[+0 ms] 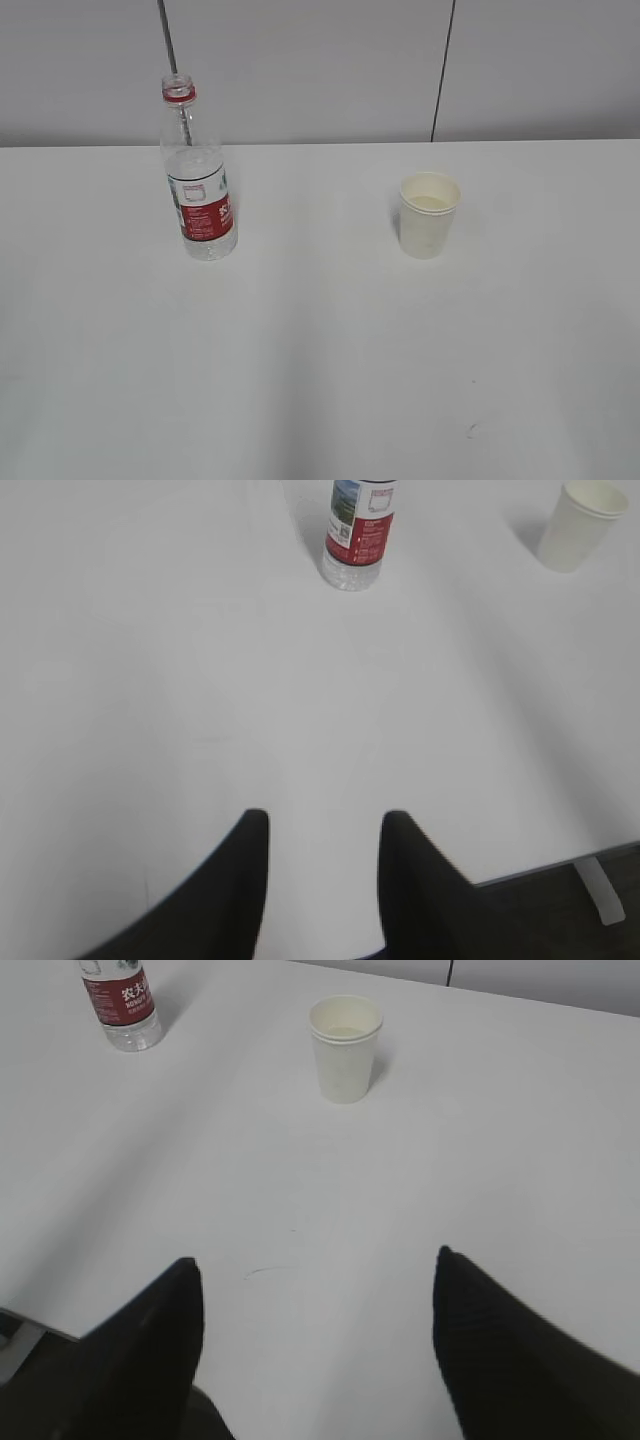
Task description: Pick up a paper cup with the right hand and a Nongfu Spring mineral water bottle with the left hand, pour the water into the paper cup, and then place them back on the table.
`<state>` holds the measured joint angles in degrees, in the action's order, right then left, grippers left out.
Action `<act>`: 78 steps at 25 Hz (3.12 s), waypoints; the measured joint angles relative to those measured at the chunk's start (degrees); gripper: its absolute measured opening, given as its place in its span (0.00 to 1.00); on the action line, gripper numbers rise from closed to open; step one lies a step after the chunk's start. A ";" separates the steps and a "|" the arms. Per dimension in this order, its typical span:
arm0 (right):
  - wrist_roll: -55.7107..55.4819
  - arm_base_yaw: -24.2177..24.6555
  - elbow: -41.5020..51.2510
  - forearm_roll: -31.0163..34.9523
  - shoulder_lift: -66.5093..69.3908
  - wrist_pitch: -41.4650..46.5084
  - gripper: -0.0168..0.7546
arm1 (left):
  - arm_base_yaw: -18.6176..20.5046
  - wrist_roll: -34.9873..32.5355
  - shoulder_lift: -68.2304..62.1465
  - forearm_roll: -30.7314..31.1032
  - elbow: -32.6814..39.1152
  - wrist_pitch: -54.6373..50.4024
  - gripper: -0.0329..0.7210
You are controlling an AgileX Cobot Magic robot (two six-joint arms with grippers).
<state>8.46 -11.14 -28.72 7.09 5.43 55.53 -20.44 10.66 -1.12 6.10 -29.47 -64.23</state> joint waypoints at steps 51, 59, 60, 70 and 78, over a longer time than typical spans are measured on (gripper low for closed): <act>0.34 6.37 -0.19 -2.81 -6.38 9.93 0.71 | 18.66 -0.03 2.15 4.67 0.00 -0.01 0.36; 0.34 10.76 -0.19 -2.87 -6.38 9.93 0.71 | 19.79 -0.03 2.15 4.67 0.00 -0.01 0.36; 0.34 11.06 -0.19 -2.96 -6.38 9.93 0.71 | 19.79 -0.03 2.15 4.67 0.00 -0.01 0.36; 0.34 11.68 -0.19 -2.96 -6.38 9.93 0.71 | 19.79 -0.03 2.15 4.67 0.00 -0.01 0.36; 0.34 11.68 -0.19 -2.96 -6.38 9.93 0.71 | 19.79 -0.03 2.15 4.67 0.00 -0.01 0.36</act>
<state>8.80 0.54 -28.91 4.13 -0.94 65.46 -0.65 10.63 1.04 10.78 -29.47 -64.24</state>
